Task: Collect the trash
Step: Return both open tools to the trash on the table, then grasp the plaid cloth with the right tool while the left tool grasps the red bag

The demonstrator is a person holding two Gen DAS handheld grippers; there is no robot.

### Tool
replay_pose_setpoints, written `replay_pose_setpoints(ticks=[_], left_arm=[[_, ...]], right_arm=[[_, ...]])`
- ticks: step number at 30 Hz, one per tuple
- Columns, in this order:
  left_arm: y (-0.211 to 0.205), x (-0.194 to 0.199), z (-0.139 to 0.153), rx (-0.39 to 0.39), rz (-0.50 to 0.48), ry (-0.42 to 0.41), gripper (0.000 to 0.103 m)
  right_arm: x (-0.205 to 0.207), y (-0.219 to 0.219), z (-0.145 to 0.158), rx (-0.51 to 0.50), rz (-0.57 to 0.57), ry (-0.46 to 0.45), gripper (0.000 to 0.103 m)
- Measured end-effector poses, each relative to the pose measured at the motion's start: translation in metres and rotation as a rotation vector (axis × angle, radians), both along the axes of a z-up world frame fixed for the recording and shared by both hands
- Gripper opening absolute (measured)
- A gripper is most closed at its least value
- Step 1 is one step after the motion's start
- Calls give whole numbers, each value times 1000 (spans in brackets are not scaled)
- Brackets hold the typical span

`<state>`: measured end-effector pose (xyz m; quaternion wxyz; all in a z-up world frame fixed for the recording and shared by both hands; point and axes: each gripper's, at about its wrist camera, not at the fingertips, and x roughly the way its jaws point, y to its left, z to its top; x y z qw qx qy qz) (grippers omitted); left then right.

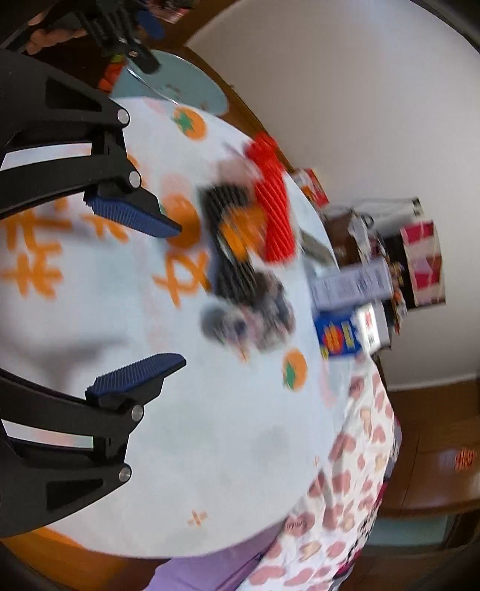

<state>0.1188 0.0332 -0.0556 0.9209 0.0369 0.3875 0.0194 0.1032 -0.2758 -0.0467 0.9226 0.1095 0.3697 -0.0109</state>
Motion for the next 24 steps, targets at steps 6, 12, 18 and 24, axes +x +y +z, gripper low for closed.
replay_pose_setpoints(ticks=[6,12,18,24], left_arm=[[1,20,3,12,-11,-22,96],[-6,69,15,2,-41,-47,96],[-28,122,25,11,-124,-95,96],[-48,178,15,-77,-135,-28,96]], right_arm=[[35,-32,7,-17,-58,4,56],[85,-32,-1,-59,-14,46,54],[120,-30,-27,-63,56,138,45],[123,-37,-39,-10,98,161,22]])
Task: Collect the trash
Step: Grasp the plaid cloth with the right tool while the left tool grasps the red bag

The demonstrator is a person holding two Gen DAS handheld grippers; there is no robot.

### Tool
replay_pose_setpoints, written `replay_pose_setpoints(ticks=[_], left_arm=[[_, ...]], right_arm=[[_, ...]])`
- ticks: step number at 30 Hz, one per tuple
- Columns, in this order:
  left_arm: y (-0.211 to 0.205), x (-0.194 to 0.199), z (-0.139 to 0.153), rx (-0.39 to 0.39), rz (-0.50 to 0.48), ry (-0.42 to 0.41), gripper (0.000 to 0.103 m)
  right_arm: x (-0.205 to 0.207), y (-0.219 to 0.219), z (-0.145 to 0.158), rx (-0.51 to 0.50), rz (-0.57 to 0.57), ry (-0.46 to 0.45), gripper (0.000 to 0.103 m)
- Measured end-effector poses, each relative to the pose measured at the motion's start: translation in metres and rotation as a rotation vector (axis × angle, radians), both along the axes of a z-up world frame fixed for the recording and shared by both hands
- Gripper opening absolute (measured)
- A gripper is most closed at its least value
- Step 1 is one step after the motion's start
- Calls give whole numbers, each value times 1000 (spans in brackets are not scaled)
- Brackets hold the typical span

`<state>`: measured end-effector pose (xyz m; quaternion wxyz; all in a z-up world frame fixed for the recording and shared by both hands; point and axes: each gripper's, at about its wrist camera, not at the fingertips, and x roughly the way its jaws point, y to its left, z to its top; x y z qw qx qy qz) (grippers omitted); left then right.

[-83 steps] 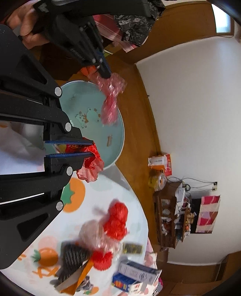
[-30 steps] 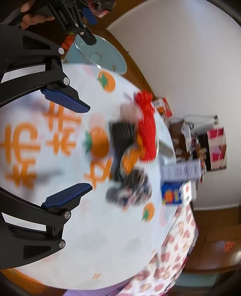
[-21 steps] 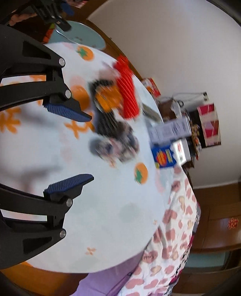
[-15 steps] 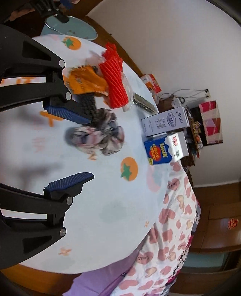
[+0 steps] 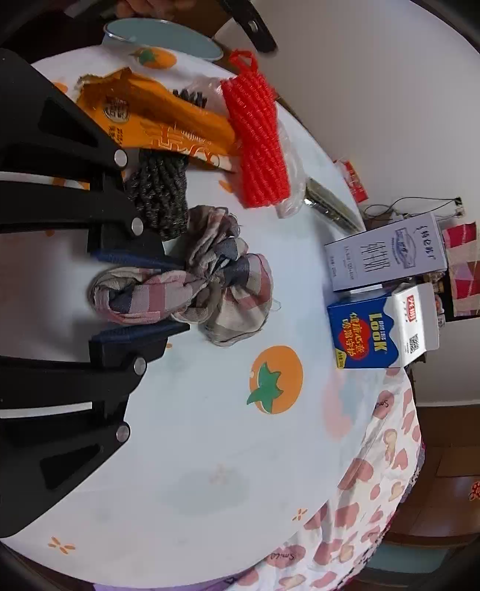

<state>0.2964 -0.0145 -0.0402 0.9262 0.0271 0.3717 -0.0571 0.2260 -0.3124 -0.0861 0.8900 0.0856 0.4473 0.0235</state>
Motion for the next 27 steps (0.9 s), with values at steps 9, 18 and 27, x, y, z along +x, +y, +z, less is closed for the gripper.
replay_pose_setpoints(ticks=[9,18,27], left_arm=[[-15,37,-55,-9,20,166,59],[-2,-3,-15,3,54,35,39],[20,-91,11,64,62,-38,39]], right_arm=[[-34,-28,36,-27,-107,-156,21],[-62,-29,47,-21,-149,-194,21],[-101,-10,49,-25,-132,-178,21]])
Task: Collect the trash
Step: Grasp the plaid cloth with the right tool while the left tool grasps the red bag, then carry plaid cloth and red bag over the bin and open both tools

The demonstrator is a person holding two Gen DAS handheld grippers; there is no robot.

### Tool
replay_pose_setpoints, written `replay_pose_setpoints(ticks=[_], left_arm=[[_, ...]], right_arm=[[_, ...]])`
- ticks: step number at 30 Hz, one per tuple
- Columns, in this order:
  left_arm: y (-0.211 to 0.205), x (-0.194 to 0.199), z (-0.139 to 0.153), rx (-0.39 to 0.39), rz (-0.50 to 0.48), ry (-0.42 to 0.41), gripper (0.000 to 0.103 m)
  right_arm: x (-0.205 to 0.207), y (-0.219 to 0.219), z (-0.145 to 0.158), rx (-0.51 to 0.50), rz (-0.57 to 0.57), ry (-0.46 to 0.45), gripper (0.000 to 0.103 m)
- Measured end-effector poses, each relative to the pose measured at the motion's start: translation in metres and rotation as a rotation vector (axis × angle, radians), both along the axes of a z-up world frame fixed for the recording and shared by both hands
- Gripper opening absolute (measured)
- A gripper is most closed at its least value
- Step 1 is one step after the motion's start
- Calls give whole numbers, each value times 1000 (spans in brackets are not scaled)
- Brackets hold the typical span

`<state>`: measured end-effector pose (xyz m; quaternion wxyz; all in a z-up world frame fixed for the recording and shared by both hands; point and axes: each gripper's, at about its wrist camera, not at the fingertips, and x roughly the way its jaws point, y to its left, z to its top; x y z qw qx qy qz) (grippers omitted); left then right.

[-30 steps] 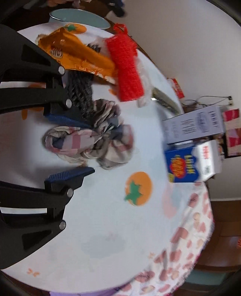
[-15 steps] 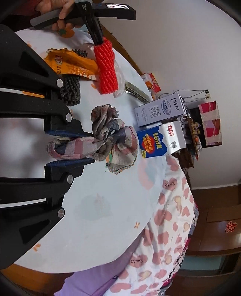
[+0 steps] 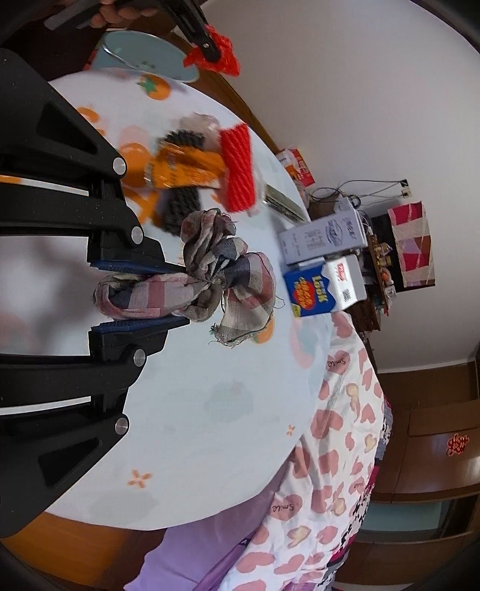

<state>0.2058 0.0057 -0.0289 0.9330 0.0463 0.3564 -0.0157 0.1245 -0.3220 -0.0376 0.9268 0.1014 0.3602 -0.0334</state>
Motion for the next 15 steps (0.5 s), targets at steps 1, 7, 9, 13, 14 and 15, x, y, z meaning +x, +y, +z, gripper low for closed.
replay_pose_setpoints(ticks=[1,7,9,13,14,15], left_arm=[[2,-10,-1,4,3,5,39],[14,-55,-9,-16,14,30,39],[18,-65,-10,-14,22,26,39],[28,-80,-9,-4,39,13,39],[30,-84,-8,3,47,11,39],[32,-87,-8,9,52,10,39]], right_arm=[[-5,2,0,2,2,1,21],[-31,21,6,1,32,-13,21],[-38,32,9,2,56,-16,21],[-46,52,9,-1,98,-15,21],[-47,58,8,-2,111,-12,21],[-47,63,7,-3,123,-10,21]])
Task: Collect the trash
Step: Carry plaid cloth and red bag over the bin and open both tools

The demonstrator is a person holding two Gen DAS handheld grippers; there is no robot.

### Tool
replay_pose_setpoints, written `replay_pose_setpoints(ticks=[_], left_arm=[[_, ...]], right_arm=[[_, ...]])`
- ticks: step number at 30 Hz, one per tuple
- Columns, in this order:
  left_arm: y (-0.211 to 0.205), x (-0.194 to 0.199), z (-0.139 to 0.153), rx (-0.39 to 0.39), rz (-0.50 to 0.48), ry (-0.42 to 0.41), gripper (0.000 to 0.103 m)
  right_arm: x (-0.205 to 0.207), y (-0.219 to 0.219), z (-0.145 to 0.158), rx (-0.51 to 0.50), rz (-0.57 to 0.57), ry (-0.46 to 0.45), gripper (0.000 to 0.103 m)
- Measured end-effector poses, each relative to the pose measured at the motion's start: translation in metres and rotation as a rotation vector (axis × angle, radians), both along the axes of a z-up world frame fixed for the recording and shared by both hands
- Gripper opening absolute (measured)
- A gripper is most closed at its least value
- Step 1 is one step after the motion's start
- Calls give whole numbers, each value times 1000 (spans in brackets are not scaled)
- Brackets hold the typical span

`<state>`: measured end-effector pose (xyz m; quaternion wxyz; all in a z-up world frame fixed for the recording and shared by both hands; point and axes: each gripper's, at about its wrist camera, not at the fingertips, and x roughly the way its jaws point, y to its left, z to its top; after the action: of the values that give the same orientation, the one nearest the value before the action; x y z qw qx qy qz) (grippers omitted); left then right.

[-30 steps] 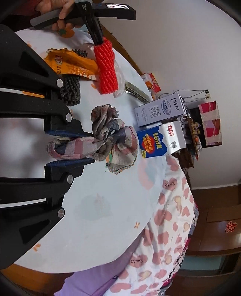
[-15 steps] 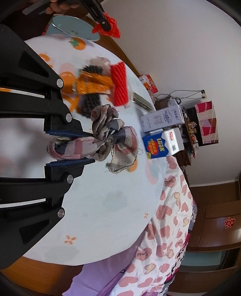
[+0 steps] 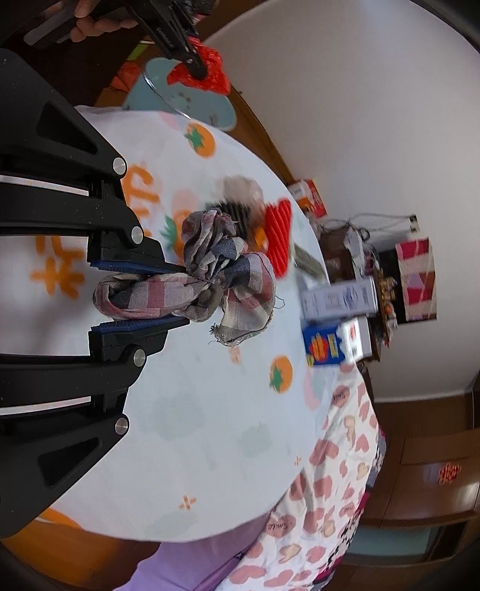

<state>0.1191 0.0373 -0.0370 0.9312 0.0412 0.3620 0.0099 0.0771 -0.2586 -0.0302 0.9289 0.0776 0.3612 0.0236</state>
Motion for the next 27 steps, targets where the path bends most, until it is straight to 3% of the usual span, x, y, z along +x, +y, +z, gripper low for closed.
replay_pose_setpoints(ticks=[27], left_arm=[[61,-9,-1,29,142,-5,39]], right_arm=[[20,119,5,-33,254,-6,21]])
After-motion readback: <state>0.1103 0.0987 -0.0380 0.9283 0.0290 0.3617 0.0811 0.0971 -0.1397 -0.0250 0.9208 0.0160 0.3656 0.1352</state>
